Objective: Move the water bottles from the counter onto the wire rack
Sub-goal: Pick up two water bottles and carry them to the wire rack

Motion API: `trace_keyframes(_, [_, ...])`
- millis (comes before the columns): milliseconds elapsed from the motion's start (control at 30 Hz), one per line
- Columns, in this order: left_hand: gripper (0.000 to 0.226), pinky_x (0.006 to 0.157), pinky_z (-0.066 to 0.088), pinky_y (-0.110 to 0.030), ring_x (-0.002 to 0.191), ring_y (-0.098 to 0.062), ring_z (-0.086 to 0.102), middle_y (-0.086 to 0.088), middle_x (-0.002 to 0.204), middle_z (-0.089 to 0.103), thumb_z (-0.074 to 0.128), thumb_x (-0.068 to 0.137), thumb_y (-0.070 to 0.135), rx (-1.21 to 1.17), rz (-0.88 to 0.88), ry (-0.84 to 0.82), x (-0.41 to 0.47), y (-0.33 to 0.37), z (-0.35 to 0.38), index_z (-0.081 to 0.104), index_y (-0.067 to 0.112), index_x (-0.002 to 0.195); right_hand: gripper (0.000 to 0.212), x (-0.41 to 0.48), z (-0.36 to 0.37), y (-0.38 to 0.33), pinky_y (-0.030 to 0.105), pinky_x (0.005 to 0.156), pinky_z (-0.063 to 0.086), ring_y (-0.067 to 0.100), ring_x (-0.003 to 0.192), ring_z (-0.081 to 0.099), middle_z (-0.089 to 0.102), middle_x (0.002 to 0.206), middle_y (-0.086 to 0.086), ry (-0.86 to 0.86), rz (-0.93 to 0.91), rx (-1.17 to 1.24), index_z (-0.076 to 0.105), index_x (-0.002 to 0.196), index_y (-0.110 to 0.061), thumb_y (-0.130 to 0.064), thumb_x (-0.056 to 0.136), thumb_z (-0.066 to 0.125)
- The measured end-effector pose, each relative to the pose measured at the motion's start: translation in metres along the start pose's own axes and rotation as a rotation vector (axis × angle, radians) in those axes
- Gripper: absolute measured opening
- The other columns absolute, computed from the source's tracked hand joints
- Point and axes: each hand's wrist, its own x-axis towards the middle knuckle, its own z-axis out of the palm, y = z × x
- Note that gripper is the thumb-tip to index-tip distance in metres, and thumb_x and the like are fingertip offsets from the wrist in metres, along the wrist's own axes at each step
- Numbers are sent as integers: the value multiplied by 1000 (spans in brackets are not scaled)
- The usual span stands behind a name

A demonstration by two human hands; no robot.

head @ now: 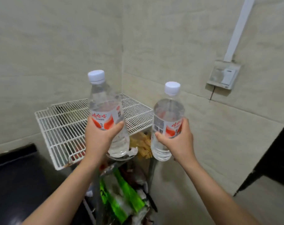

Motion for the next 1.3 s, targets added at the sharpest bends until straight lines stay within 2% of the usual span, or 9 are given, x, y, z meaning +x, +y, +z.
trace_keyframes(133, [59,74,48,-22,94,-9,63,3,106,64,77,65,13,82,32,55,41,0,3,49,19,116,58,63,30,0,22,73,46,10,83,56,50,83,-23,-95,-36,97,41,101,-26,-21,61,82])
trace_keyframes(300, [61,81,53,-35,95,-17,65,-2,107,67,79,63,16,136,17,148,91,-25,-7,52,18,118,54,137,88,8,29,76,46,13,83,56,50,83,-16,-152,-17,200,41,101,-21,-21,64,81])
trace_keyframes(400, [58,76,53,-30,92,-17,65,-1,103,67,79,63,17,146,10,169,127,-40,-10,53,17,115,54,177,125,17,24,69,45,7,78,55,51,85,-15,-232,18,232,41,103,-20,-18,65,80])
trace_keyframes(567, [57,71,51,-27,90,-15,64,0,102,65,78,64,17,160,-23,187,182,-60,-22,52,17,114,59,225,178,47,35,79,55,14,87,62,60,100,-3,-372,100,195,45,110,-21,-23,63,80])
trace_keyframes(733, [57,70,50,-26,91,-19,65,-2,102,66,79,63,17,177,-55,220,217,-80,-39,52,18,114,60,265,227,59,37,81,53,16,88,60,58,97,-4,-353,122,184,43,112,-18,-21,65,80])
trace_keyframes(867, [55,74,53,-34,88,-18,65,-2,99,65,78,64,16,202,-86,268,228,-86,-54,51,19,111,59,301,266,63,34,77,49,20,88,58,56,100,0,-305,129,167,42,113,-16,-21,66,78])
trace_keyframes(1000, [53,68,50,-27,87,-18,65,-1,97,66,77,65,12,204,-97,351,230,-88,-67,51,21,110,65,346,302,67,40,87,49,25,95,57,53,102,1,-327,163,179,41,120,-14,-16,67,78])
trace_keyframes(1200, [44,67,50,-30,82,-19,65,-1,89,67,78,63,7,268,-107,489,239,-88,-79,52,30,90,77,391,358,78,45,94,46,32,106,57,57,121,12,-297,150,174,40,128,-12,-17,63,81])
trace_keyframes(1300, [47,71,52,-35,84,-23,65,-4,92,67,79,62,8,297,-119,529,248,-91,-79,54,24,97,74,401,375,89,44,92,47,34,105,57,58,122,16,-292,139,139,43,124,-13,-21,61,83])
